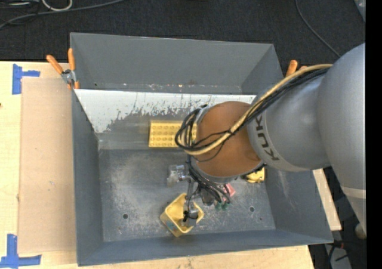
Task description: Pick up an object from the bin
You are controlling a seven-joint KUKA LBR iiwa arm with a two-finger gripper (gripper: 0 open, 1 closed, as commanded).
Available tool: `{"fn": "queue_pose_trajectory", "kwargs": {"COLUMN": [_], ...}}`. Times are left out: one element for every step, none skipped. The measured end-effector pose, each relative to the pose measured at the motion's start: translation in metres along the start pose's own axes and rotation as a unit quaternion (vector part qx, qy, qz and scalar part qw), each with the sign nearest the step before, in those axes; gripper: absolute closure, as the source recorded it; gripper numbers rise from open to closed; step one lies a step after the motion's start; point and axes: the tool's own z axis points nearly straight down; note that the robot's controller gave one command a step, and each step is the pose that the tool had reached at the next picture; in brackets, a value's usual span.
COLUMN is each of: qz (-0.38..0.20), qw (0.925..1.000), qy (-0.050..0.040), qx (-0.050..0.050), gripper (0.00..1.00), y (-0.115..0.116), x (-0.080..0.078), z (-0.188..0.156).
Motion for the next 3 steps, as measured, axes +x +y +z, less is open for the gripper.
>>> {"fn": "queue_pose_trajectory", "kwargs": {"qz": [-0.132, -0.131, -0.148], "qw": [0.9913, 0.9914, 0.9889], "qy": [-0.0042, -0.0042, -0.0018], "qx": [-0.001, -0.001, -0.002], "gripper": [1.00, 1.00, 1.00], "y": [0.036, 0.036, -0.018], "x": [-0.015, -0.015, -0.017], "z": [-0.006, -0.006, -0.077]}}
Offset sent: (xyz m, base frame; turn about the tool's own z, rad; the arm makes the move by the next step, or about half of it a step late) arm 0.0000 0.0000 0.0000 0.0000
